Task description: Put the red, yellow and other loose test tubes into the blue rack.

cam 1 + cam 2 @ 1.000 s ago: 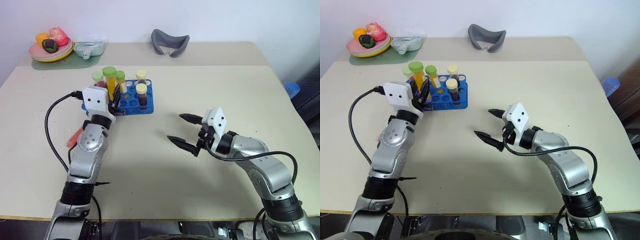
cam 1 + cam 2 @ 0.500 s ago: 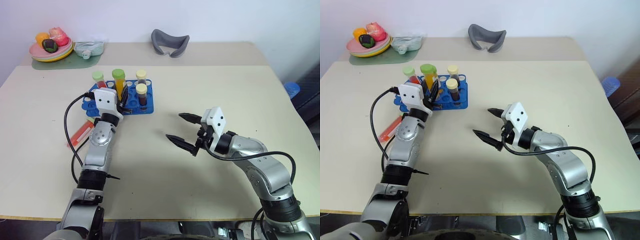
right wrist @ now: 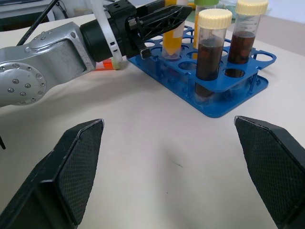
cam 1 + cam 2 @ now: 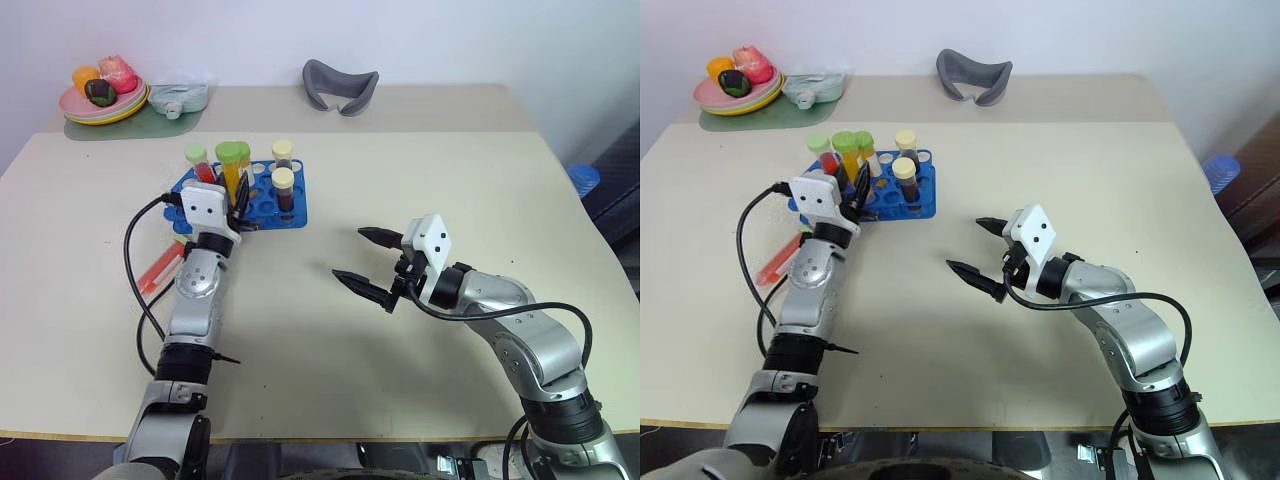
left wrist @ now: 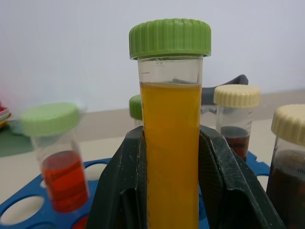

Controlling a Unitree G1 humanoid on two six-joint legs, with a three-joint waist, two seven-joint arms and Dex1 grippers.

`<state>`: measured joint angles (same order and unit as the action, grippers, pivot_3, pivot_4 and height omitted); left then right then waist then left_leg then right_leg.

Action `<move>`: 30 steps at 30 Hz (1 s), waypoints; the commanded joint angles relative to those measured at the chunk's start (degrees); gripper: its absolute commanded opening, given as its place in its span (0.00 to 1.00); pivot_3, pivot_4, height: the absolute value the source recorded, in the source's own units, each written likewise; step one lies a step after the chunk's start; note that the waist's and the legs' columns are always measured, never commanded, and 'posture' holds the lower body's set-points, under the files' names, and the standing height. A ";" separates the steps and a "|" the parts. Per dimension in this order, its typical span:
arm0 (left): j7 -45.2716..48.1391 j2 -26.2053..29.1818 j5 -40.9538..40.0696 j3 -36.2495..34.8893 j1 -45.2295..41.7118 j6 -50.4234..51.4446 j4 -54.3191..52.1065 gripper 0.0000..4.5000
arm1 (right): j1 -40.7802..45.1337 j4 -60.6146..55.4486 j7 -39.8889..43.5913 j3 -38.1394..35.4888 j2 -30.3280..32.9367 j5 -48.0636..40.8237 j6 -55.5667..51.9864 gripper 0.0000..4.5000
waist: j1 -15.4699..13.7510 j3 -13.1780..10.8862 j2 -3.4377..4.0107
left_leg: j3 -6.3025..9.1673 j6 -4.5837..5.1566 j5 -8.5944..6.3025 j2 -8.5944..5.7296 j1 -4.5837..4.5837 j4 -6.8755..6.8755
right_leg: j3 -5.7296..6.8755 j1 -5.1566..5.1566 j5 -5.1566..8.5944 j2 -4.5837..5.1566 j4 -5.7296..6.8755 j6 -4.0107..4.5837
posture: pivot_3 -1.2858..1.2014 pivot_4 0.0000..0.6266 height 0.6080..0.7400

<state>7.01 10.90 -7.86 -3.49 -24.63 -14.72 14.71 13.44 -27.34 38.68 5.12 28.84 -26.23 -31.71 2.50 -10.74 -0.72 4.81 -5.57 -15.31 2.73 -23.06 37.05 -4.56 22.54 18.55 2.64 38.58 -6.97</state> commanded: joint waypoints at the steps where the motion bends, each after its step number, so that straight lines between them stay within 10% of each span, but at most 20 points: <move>1: -0.16 -0.40 0.31 -1.01 1.04 -0.02 -1.26 0.19 | 0.67 -2.41 0.52 -1.18 0.24 -1.18 0.59 1.00 | 0.00 0.00 0.00 | 0.00 0.00 0.00 0.00 0.00 0.00 | 0.00 -0.01 0.00 0.00 0.00 0.00 | 0.52 0.24 1.00; 30: 1.89 -2.07 1.20 -1.01 -0.36 -2.86 3.09 0.19 | 0.38 -2.59 0.17 -0.80 -0.68 -1.03 0.69 1.00 | -0.02 0.01 0.01 | 0.00 0.02 -0.01 0.00 0.17 -0.03 | 0.00 -0.17 0.00 0.00 -0.03 0.00 | 0.52 0.24 1.00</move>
<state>8.53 8.72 -7.26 -4.23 -25.14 -17.15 17.01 13.53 -27.34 39.03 5.12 28.57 -26.23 -31.71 2.47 -10.73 -0.70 4.81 -5.55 -15.32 2.73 -22.89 37.02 -4.56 22.37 18.55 2.64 38.55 -6.97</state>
